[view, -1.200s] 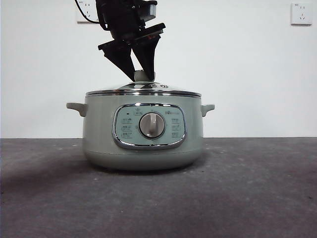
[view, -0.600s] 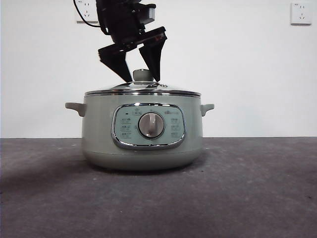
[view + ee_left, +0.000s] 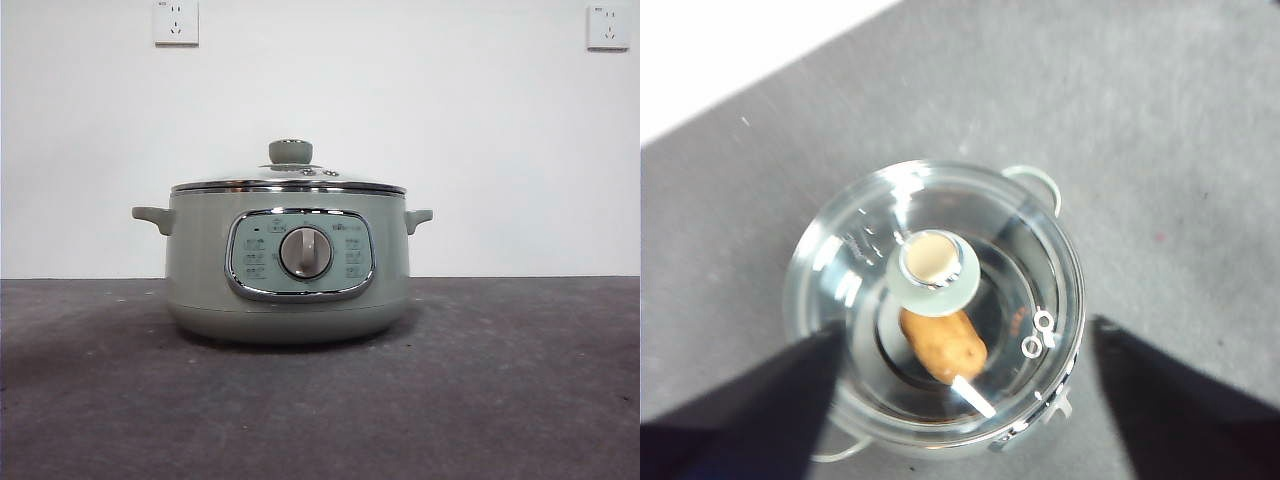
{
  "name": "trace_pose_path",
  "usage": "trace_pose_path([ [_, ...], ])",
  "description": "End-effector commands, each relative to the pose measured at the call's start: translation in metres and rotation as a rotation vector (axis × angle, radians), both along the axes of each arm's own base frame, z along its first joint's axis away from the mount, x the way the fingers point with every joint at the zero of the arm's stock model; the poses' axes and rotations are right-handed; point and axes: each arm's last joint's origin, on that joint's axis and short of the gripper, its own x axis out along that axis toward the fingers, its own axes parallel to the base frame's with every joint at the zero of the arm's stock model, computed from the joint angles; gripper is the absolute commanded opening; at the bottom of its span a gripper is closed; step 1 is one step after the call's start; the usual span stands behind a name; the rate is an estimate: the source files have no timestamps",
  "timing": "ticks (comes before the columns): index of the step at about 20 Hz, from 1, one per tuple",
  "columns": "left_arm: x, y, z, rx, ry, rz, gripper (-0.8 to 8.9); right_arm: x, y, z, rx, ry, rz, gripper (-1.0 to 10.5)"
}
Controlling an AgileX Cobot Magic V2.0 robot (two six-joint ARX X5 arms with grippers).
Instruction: Pick up the potato,open the lid,put the potato in the pot,close the lid
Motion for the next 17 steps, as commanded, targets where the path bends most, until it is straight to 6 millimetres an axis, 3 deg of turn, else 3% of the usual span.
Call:
trace_pose_path([
  [1,-0.016,0.010,0.012,-0.022,-0.041,0.004,0.00,-0.001,-0.001,-0.003,-0.023,0.016,-0.005,0.0],
  [5,-0.030,0.023,0.023,-0.044,-0.080,0.018,0.00,-0.001,-0.001,-0.003,-0.022,0.015,-0.006,0.0],
  [12,-0.028,0.023,0.021,-0.019,-0.087,0.014,0.00,-0.001,-0.001,-0.003,-0.022,0.015,-0.006,0.0],
  [14,-0.025,0.030,0.020,0.093,-0.129,0.008,0.00,-0.001,-0.001,-0.003,-0.023,0.016,-0.006,0.0],
  [17,-0.021,0.045,0.018,0.123,-0.114,0.066,0.00,-0.001,-0.001,-0.003,-0.023,0.016,-0.005,0.0],
])
